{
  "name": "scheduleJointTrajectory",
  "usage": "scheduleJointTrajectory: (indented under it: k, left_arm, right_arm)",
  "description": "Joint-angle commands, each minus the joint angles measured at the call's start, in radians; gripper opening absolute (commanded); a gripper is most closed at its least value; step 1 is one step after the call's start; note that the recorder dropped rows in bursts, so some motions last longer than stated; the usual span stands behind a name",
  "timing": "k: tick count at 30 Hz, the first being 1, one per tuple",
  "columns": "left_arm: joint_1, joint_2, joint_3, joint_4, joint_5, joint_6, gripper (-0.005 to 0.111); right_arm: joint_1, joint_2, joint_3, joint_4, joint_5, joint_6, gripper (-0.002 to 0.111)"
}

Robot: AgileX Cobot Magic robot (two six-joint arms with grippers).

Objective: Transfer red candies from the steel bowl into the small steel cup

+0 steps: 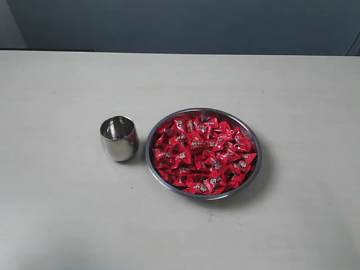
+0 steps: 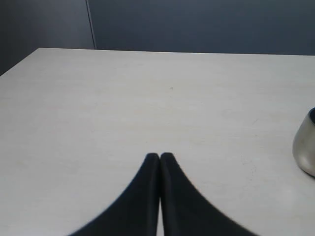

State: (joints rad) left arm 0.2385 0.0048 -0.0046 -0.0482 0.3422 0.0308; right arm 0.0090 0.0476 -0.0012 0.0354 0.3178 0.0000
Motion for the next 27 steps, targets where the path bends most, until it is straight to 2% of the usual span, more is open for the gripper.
scheduleJointTrajectory:
  k: [1,18,22,27]
  left_arm:
    - [-0.01,-0.005,0.005,0.0,-0.008,-0.001,0.0]
    - [-0.01,-0.005,0.005,0.002,-0.008,-0.001,0.0]
    - [-0.01,-0.005,0.005,0.002,-0.008,-0.001,0.0]
    - [-0.01,-0.005,0.005,0.002,-0.008,-0.001,0.0]
  right_arm:
    - [0.003,-0.003,0.001,0.0,-0.007,0.0,-0.001]
    - [0.003,-0.003,0.001,-0.035,-0.013,0.0,-0.001]
    - [0.003,-0.003,0.001,-0.091,-0.086,0.0,-0.001]
    - [0.003,-0.003,0.001,0.042,-0.23,0.0,-0.001]
